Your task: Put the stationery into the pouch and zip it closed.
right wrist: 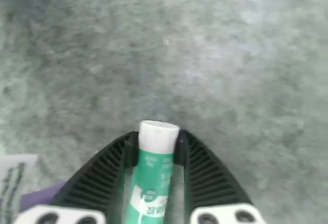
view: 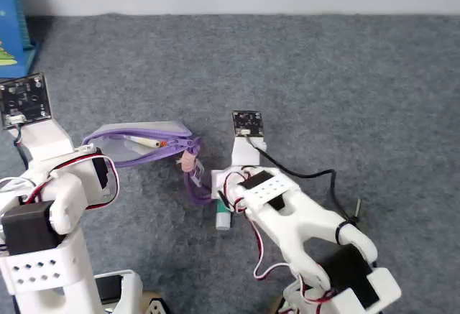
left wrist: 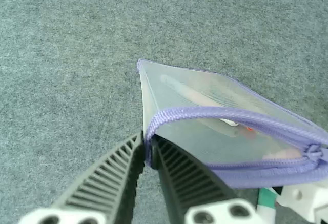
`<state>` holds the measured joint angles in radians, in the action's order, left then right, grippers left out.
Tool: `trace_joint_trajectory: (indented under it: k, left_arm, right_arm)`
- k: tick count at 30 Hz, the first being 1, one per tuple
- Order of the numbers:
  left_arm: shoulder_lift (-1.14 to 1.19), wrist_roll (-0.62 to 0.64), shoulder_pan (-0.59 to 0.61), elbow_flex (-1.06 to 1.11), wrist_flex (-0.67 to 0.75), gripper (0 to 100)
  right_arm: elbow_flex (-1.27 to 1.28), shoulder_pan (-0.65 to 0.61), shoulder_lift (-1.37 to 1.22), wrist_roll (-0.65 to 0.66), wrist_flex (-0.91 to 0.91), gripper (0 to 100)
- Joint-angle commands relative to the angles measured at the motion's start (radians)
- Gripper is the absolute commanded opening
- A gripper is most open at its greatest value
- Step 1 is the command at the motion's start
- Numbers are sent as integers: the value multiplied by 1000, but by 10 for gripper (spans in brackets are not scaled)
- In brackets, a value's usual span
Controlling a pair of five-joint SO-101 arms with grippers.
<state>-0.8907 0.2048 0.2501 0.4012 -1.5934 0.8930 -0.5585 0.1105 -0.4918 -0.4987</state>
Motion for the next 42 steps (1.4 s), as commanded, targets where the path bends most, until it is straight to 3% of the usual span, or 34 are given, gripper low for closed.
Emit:
trace_joint_trajectory:
  k: [1,12,22,33,42]
  left_arm:
    - [11,3,8,-5,12,11]
    - [11,3,8,-4,12,11]
    - [11,3,6,-4,12,11]
    - [11,3,6,-4,12,11]
    - [11,3,6,35,46,11]
  right_arm:
    - [-35,47,79,52,-91,9]
    - [-34,82,585,149,-349,8]
    - [-29,13,1050,198,-360,8]
    - [-18,-246,1170,199,8,8]
    - [259,-386,1132,370,641,8]
